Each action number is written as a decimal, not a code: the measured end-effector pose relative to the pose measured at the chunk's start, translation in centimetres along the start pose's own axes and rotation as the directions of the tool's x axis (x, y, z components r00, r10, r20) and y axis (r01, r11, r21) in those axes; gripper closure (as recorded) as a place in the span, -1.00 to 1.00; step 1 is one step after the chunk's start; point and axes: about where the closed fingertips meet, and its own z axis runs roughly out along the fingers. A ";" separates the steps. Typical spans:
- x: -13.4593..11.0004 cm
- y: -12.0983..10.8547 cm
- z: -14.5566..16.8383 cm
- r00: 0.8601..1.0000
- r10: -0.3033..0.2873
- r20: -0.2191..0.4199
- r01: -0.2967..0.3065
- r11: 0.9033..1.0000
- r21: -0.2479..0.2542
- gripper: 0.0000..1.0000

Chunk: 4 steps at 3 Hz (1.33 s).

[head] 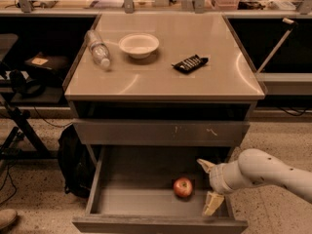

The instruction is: Pick apple from middle drawer and place on counter

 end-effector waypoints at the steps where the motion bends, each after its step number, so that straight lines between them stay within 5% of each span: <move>1: 4.4 -5.7 4.1 0.994 0.066 0.091 -0.073 0.994 0.083 -1.00; 2: 4.4 -5.6 4.1 0.994 0.064 0.091 -0.072 0.994 0.082 -1.00; 3: 4.3 -2.5 5.7 0.989 0.083 0.126 -0.091 0.994 0.061 -1.00; 4: 2.9 0.4 9.7 0.962 0.126 0.240 -0.122 0.992 -0.033 -1.00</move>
Offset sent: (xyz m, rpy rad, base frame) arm 0.0427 -0.0152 -0.0351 0.0762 -0.0292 -0.0559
